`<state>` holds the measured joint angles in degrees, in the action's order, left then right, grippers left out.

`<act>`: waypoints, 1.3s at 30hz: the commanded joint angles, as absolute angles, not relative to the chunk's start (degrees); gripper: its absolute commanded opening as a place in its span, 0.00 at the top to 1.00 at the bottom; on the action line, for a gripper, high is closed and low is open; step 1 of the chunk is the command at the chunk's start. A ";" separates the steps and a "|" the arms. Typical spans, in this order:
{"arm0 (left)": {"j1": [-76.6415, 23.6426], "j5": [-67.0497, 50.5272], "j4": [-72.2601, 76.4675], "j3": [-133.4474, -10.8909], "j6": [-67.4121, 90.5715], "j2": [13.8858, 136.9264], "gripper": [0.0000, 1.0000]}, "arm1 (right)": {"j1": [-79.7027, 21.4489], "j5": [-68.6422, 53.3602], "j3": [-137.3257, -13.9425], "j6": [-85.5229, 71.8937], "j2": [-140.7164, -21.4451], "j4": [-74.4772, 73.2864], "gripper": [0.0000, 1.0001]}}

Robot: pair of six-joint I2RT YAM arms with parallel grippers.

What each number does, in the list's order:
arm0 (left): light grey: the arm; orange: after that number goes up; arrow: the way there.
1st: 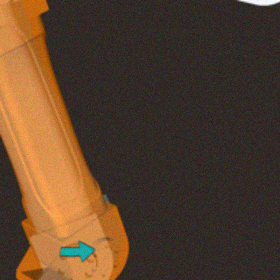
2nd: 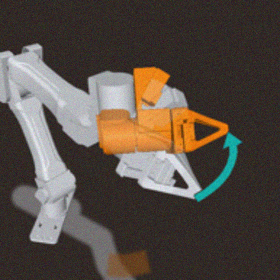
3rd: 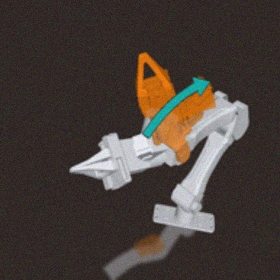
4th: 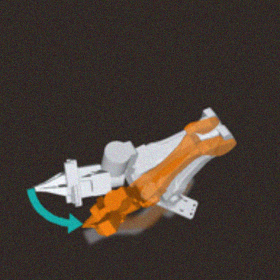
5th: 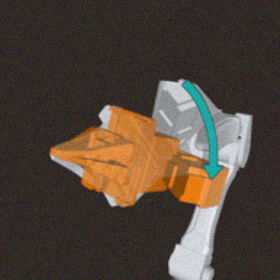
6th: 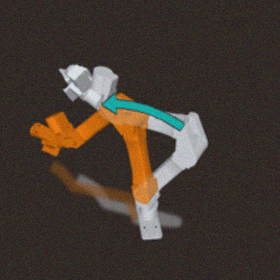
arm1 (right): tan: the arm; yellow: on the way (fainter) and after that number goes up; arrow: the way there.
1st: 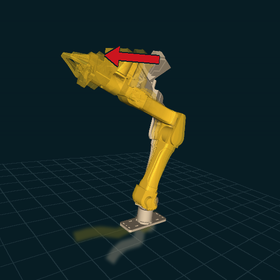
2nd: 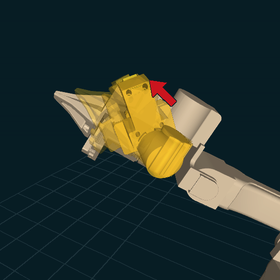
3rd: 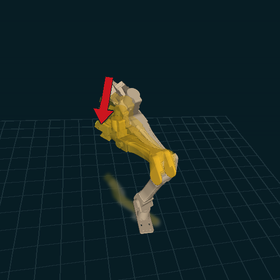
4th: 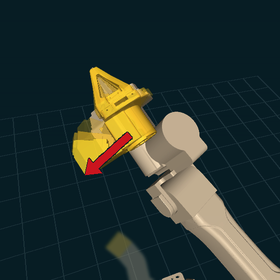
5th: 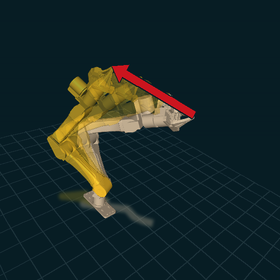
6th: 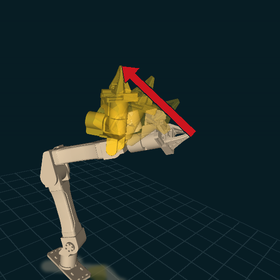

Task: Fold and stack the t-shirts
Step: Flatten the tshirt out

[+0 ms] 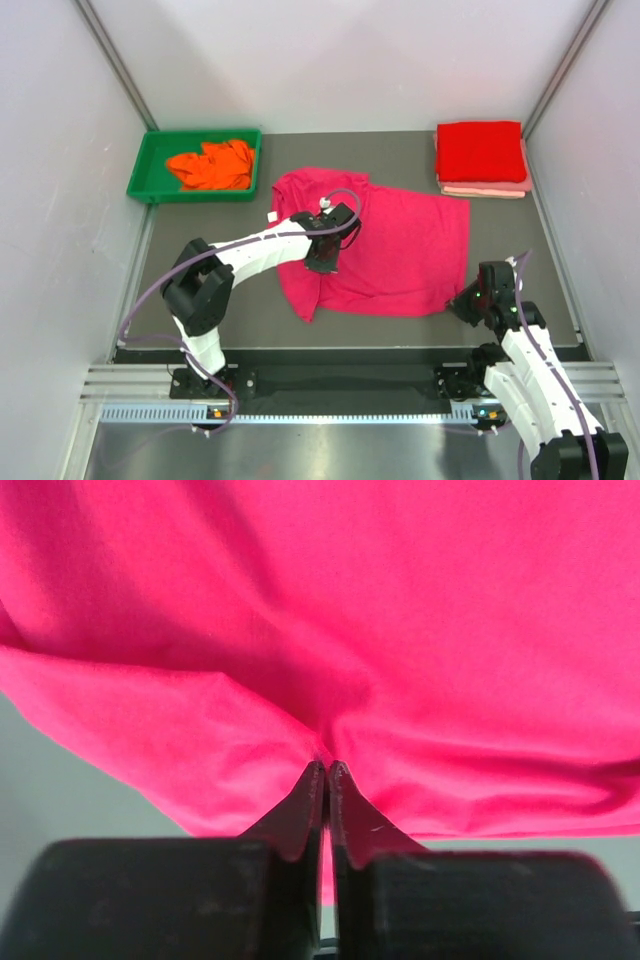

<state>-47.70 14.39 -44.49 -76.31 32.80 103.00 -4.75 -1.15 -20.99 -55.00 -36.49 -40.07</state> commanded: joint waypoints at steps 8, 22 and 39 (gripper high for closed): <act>-45.36 25.39 -55.36 -88.05 29.01 95.73 1.00 | -5.27 2.54 -30.92 -46.24 -40.34 -40.25 1.00; -42.89 38.86 -56.51 -122.23 22.15 72.96 1.00 | -5.10 8.87 -83.47 -33.05 -44.31 -50.44 1.00; -42.89 18.19 -51.32 -123.74 25.67 62.92 1.00 | -5.10 7.38 -102.57 -31.47 -39.19 -56.34 1.00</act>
<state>-42.78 20.36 -54.72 -121.64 26.85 59.94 -4.75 9.10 -103.59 -33.58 -35.68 -55.77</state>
